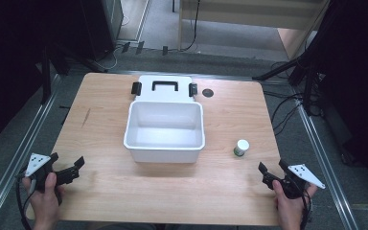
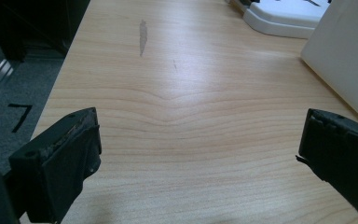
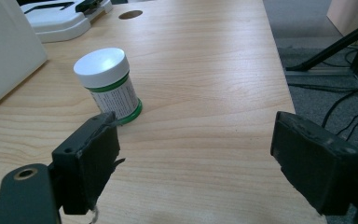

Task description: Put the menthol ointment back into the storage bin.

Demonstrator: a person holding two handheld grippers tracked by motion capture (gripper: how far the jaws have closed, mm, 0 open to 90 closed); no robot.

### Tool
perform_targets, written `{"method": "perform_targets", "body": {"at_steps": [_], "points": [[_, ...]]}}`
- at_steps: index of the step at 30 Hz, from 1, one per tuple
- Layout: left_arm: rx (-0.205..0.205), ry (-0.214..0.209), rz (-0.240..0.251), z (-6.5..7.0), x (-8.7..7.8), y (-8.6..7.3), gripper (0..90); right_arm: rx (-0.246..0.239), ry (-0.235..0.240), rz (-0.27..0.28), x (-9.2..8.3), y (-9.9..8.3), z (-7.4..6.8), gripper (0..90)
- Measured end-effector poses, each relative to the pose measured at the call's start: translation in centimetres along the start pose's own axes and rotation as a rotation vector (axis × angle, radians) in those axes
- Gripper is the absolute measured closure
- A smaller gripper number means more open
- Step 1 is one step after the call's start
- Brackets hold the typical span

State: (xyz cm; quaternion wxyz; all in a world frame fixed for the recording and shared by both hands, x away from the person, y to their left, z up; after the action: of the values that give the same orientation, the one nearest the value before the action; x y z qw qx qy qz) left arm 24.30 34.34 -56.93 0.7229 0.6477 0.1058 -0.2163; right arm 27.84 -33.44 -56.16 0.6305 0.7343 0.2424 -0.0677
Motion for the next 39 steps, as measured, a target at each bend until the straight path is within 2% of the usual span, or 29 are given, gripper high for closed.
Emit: {"method": "perform_targets", "body": {"at_steps": [5, 11, 14, 15, 16, 18, 22, 23, 25, 26, 27, 30, 31, 32, 34, 35, 36, 39], "points": [[0.002, 0.001, -0.002, 0.0, 0.0, 0.0, 0.0, -0.004, -0.012, -0.015, 0.1, 0.1, 0.0, 17.1], [0.007, 0.002, -0.005, 0.1, 0.1, 0.0, 0.0, -0.035, 0.005, -0.084, 0.4, 0.2, -0.5, 17.1], [0.009, 0.003, -0.006, 0.2, 0.1, 0.0, 0.0, -0.09, 0.029, -0.143, 0.8, 0.5, -1.1, 15.4], [0.006, 0.0, -0.002, 0.2, 0.1, 0.0, 0.0, -0.156, 0.039, -0.195, 1.0, 0.9, -1.7, 14.5], [0.006, 0.0, -0.002, 0.2, 0.1, 0.0, 0.0, -0.156, 0.039, -0.195, 1.0, 0.9, -1.7, 14.5], [0.006, -0.001, -0.001, 0.2, 0.1, 0.0, 0.0, -0.208, 0.052, -0.241, 1.1, 1.5, -2.4, 14.8], [0.005, -0.003, -0.005, 0.1, 0.1, 0.0, 0.0, -0.294, 0.068, -0.37, 1.4, 3.0, -3.6, 14.5], [0.004, -0.003, -0.007, 0.1, 0.1, 0.0, 0.0, -0.326, 0.077, -0.445, 1.8, 3.6, -4.2, 14.4], [0.001, -0.007, -0.008, 0.1, 0.2, 0.0, 0.0, -0.366, 0.071, -0.537, 2.2, 4.0, -4.8, 14.4], [0.001, -0.007, -0.008, 0.1, 0.2, 0.0, 0.0, -0.366, 0.071, -0.537, 2.2, 4.0, -4.8, 14.4], [0.001, -0.007, -0.007, 0.1, 0.2, 0.0, 0.0, -0.424, 0.065, -0.622, 2.7, 4.2, -5.4, 14.6], [0.0, -0.007, -0.007, 0.1, 0.2, 0.0, 0.0, -0.491, 0.074, -0.76, 3.4, 4.4, -6.2, 14.5], [-0.003, -0.007, -0.007, 0.1, 0.2, 0.0, 0.0, -0.502, 0.085, -0.802, 3.5, 4.4, -6.4, 14.5], [-0.003, -0.007, -0.007, 0.1, 0.2, 0.0, 0.0, -0.502, 0.085, -0.802, 3.5, 4.4, -6.4, 14.5], [-0.008, -0.008, -0.007, 0.1, 0.2, 0.0, 0.0, -0.499, 0.097, -0.873, 3.8, 4.5, -6.8, 14.2], [-0.009, -0.008, -0.007, 0.1, 0.2, 0.0, 0.0, -0.5, 0.099, -0.924, 4.0, 4.6, -7.0, 14.1], [-0.01, -0.009, -0.007, 0.1, 0.2, 0.0, 0.0, -0.528, 0.088, -0.987, 4.3, 4.7, -7.1, 14.1], [-0.01, -0.01, -0.008, 0.1, 0.2, 0.0, 0.0, -0.552, 0.066, -1.03, 4.5, 4.7, -7.3, 14.2]]}}
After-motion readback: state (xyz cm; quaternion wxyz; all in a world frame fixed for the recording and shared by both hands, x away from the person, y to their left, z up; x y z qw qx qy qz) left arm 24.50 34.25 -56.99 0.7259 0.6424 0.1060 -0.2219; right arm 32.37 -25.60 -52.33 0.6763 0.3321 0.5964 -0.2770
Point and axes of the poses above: each handheld gripper's, and its own axes: x roughly forward along the jaws, y roughly out of its top, z roughly to its right, the point moved 4 cm from there along x, roughly forward along the jaws, and after that the axes turned 3 degrees about x, right-handed, at the moved point
